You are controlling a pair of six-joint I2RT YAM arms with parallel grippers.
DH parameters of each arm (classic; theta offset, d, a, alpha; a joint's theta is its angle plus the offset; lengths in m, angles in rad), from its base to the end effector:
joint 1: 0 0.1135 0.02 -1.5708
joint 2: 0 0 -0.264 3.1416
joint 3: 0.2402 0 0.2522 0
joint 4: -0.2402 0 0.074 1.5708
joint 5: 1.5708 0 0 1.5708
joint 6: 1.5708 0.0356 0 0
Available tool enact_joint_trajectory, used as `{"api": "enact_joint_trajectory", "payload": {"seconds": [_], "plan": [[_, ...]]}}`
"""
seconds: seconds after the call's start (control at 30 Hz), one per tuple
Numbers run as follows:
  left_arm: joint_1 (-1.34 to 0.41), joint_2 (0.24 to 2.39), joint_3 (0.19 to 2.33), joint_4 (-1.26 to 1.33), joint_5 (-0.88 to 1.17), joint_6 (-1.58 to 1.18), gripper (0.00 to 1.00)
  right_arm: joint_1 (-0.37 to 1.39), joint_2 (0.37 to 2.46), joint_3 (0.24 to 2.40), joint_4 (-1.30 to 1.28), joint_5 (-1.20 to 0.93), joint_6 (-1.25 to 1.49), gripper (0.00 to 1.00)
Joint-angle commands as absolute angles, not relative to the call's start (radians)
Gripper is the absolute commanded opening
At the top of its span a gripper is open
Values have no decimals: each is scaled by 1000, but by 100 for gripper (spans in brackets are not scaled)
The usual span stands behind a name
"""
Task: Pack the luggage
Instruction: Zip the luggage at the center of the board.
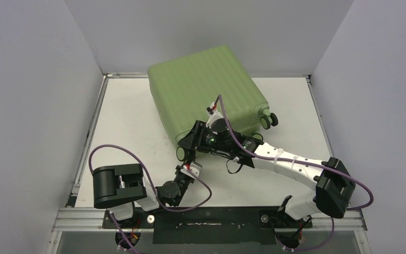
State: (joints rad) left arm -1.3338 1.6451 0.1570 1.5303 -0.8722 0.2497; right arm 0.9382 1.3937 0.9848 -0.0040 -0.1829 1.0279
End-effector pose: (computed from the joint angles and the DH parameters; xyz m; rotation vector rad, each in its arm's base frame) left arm 0.0773 -0.2040 0.1417 0.5148 1.4586 -0.1933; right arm 0.1851 0.2635 0.2873 -0.0343 2.2869 1.3580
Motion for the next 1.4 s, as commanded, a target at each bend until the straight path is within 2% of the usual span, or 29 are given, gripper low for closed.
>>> {"api": "enact_joint_trajectory", "payload": {"seconds": [0.0, 0.13, 0.23, 0.33, 0.43, 0.53, 0.9, 1.1, 1.23, 1.37], "plan": [[-1381, 1713, 213, 1756, -665, 253, 0, 953, 1531, 1071, 159, -160, 961, 15], [-1374, 1748, 253, 1760, -651, 273, 0, 962, 1641, 1171, 165, -219, 950, 13], [-1356, 1772, 282, 1760, -638, 277, 0, 968, 1701, 1244, 126, -261, 921, 16], [-1333, 1781, 294, 1759, -640, 271, 0, 968, 1668, 1244, 83, -225, 878, 30], [-1305, 1785, 301, 1739, -641, 261, 0, 961, 1618, 1260, -13, -173, 813, 51], [-1277, 1792, 312, 1728, -646, 253, 0, 959, 1573, 1293, -131, -114, 749, 67], [-1221, 1804, 361, 1651, -656, 242, 0, 949, 1309, 1299, -407, 171, 625, 91], [-1213, 1823, 387, 1635, -653, 244, 0, 854, 1171, 1324, -519, 297, 535, 93], [-1211, 1826, 384, 1631, -655, 243, 0, 597, 1063, 1248, -517, 256, 451, 92], [-1209, 1816, 384, 1609, -659, 228, 0, 374, 972, 1109, -394, 209, 315, 84]]}}
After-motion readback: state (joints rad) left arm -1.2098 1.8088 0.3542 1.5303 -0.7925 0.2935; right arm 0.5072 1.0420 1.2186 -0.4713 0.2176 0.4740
